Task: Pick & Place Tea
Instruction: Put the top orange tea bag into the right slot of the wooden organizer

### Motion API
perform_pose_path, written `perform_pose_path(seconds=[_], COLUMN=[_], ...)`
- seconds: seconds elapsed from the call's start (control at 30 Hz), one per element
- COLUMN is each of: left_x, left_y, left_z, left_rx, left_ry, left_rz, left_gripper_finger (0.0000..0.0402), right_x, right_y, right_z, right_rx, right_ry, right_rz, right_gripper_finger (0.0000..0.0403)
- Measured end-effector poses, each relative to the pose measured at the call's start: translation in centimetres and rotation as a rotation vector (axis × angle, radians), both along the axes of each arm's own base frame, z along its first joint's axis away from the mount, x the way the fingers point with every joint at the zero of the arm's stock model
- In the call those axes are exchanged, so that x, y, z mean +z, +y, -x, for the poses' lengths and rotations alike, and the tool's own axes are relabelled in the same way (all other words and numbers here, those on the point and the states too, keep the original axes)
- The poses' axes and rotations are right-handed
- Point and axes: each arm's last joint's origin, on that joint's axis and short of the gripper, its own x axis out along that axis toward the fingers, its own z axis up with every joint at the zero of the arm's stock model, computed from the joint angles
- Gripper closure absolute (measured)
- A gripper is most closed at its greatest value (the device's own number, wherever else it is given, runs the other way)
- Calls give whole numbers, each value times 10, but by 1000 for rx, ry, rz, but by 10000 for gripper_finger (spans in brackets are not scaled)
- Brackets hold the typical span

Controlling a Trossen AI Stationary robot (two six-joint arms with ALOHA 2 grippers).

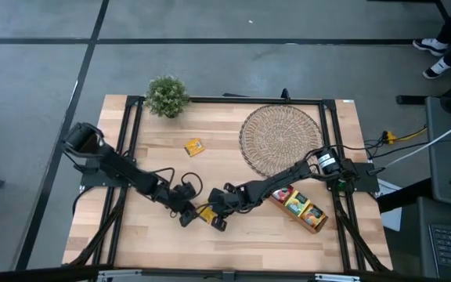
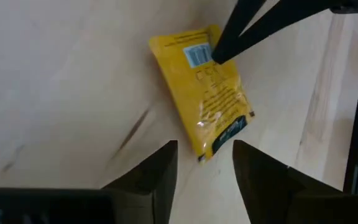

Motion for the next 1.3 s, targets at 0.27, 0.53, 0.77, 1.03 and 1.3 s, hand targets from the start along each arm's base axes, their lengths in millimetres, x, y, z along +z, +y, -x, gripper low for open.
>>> perform_pose_path(seconds=[0.27, 0.53, 0.77, 1.03, 1.3], left_x=[-15, -14, -15, -15, 2], left_y=[0, -2, -1, -6, -14], left_z=[-6, -10, -10, -7, 11], left_rx=[16, -18, -46, -168, -300], left_ry=[32, -27, -30, -41, -49], left_rz=[35, 24, -15, -67, -216], left_gripper_finger=[253, 285, 380, 398, 398], right_x=[0, 0, 0, 4, 37], right_y=[-1, -1, -1, 2, 4], right_z=[-1, -3, -3, -6, -6], right_rx=[-15, -28, -34, 61, 186], right_ry=[-14, -42, -52, -88, -162], right_rz=[17, 26, 24, -19, -165], right_gripper_finger=[398, 398, 398, 376, 331])
